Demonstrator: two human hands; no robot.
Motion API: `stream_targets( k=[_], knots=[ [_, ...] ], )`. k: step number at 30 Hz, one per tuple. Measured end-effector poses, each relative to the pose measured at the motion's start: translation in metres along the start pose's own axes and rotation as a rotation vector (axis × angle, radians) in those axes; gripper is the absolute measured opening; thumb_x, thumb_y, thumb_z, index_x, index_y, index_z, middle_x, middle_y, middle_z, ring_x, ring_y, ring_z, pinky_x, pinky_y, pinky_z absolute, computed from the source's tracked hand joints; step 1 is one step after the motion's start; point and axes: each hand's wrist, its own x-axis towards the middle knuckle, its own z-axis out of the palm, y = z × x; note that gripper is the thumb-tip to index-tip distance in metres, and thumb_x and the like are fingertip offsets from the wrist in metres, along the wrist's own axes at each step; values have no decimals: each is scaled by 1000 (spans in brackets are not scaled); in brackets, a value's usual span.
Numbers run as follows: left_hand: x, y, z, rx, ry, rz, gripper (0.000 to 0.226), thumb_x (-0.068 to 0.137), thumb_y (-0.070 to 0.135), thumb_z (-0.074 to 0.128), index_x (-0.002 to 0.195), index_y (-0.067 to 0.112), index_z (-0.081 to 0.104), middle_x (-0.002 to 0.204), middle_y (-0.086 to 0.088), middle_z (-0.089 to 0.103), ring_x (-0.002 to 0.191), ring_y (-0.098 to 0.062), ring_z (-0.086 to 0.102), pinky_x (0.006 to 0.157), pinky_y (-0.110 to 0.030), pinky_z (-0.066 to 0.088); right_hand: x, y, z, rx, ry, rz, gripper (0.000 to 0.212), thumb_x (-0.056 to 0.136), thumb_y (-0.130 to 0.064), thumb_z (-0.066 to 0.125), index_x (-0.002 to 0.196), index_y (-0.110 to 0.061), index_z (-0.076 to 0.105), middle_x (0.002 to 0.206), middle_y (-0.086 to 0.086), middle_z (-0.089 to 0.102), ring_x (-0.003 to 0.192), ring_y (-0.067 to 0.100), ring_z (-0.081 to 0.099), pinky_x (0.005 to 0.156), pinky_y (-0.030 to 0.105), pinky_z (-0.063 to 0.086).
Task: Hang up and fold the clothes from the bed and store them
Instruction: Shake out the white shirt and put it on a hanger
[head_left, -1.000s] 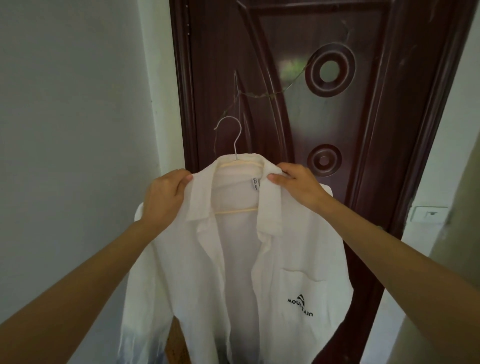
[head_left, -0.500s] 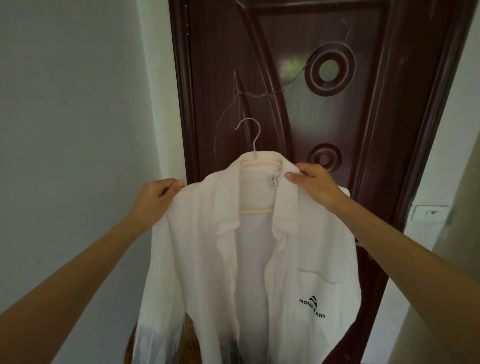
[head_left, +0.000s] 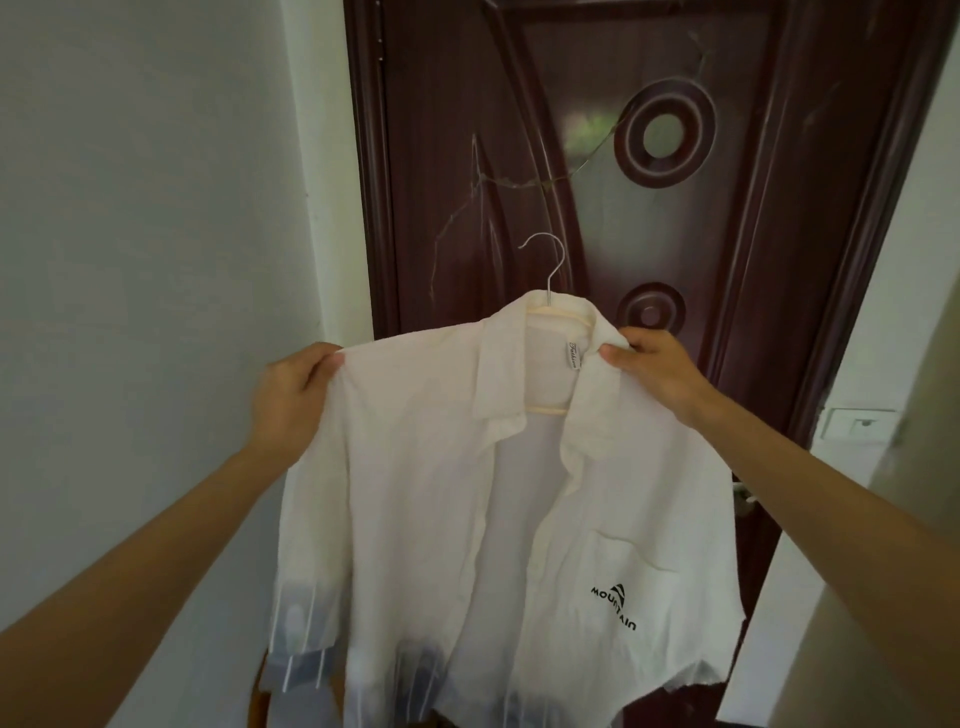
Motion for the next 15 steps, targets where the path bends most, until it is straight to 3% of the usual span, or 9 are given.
stream_targets(
  k=[3, 5, 7, 10, 13, 15],
  knots=[
    [12, 6, -4, -105, 11, -101, 19, 100, 12, 50, 96, 4, 67, 85, -5, 62, 79, -17, 51, 62, -6, 36, -4, -1, 5, 1, -31, -12, 19, 94, -16, 63, 74, -17, 65, 73, -6, 62, 72, 12, 57, 71, 30, 43],
    [18, 8, -5, -162, 2, -197, 17, 99, 11, 51, 92, 8, 66, 83, -2, 60, 78, -13, 49, 59, 0, 34, -5, -2, 8, 9, -54, -39, 14, 94, -14, 63, 83, -7, 67, 78, 1, 63, 76, 14, 57, 74, 31, 42],
    [24, 5, -3, -237, -36, -307, 17, 98, 9, 52, 89, 9, 66, 85, -2, 61, 82, -14, 50, 65, -6, 39, -7, -5, 11, 29, -69, -62, 14, 94, -13, 63, 93, 1, 67, 84, 6, 64, 80, 17, 58, 75, 32, 43],
    [30, -4, -4, -331, -100, -465, 22, 96, 7, 56, 77, 13, 66, 80, -2, 63, 88, -19, 53, 76, -22, 41, -11, -11, 13, 95, -81, -57, 10, 94, -11, 62, 97, -5, 69, 87, 3, 66, 79, 12, 62, 74, 26, 48],
    [30, -11, -5, -288, -238, -544, 28, 94, 1, 55, 72, 16, 64, 54, 8, 62, 70, -17, 53, 56, -17, 44, -11, -16, 13, 136, -88, -48, 10, 94, -10, 61, 100, -6, 69, 86, -1, 68, 73, 5, 64, 69, 17, 50],
    [24, -14, -5, -173, -366, -539, 30, 93, -2, 51, 72, 14, 65, 56, 6, 63, 67, -17, 53, 55, -19, 42, -10, -18, 13, 130, -76, -43, 12, 94, -10, 61, 102, -4, 69, 87, 0, 68, 74, 6, 64, 68, 16, 51]
  ],
)
